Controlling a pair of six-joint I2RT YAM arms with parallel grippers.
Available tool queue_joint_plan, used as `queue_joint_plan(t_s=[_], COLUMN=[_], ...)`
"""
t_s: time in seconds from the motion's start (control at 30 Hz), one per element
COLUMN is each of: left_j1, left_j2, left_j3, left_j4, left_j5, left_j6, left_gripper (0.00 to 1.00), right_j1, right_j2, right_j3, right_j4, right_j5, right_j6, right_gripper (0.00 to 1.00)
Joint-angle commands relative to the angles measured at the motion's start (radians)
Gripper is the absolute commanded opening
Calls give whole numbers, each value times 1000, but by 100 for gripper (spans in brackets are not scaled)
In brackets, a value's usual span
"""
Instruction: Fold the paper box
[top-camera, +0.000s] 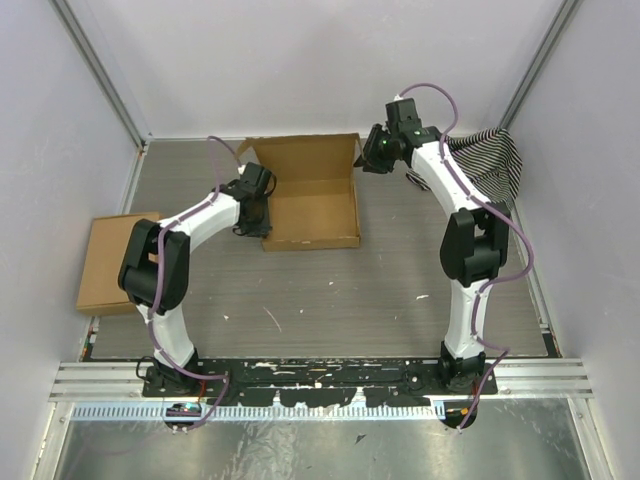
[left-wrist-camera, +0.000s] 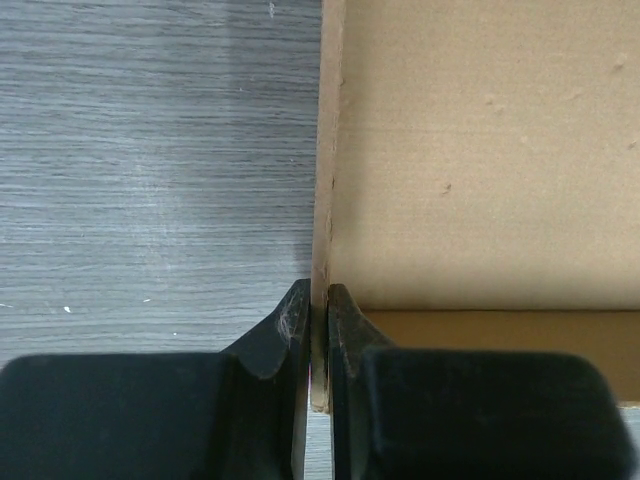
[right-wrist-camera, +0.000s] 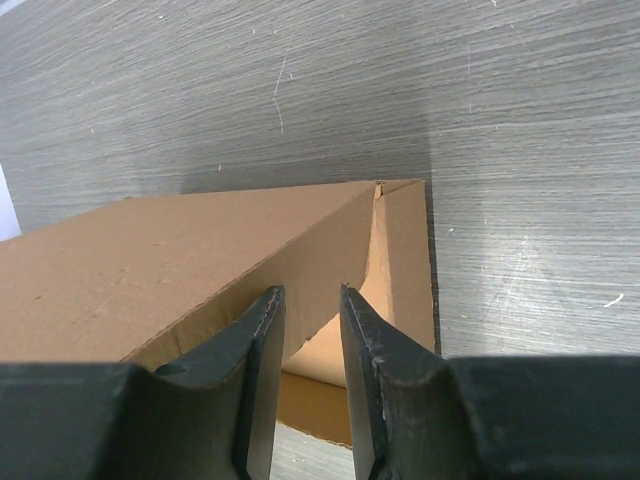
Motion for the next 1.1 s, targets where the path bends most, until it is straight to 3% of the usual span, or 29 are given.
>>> queue_joint_plan(t_s=[0.0, 0.2, 0.67, 0.93, 1.07], left_j1=[-7, -9, -9, -9, -8], left_j2=[43, 49, 74, 54, 45], left_j3=[-10, -7, 8, 7, 25], left_j4=[-14, -18, -26, -12, -19], left_j5=[-52, -60, -69, -60, -62], left_j6=[47, 57, 84, 77, 78], left_gripper=[15, 14, 15, 17, 18], right_j1=[10, 10, -25, -75, -74], right_j2=[11, 17, -168, -212, -217], right_j3=[60, 30, -261, -145, -85], right_j4=[31, 30, -19, -57, -19], right_j5=[-39, -40, 119, 159, 59], right_j6=[24, 19, -87, -146, -189], right_gripper=[34, 34, 34, 36, 41])
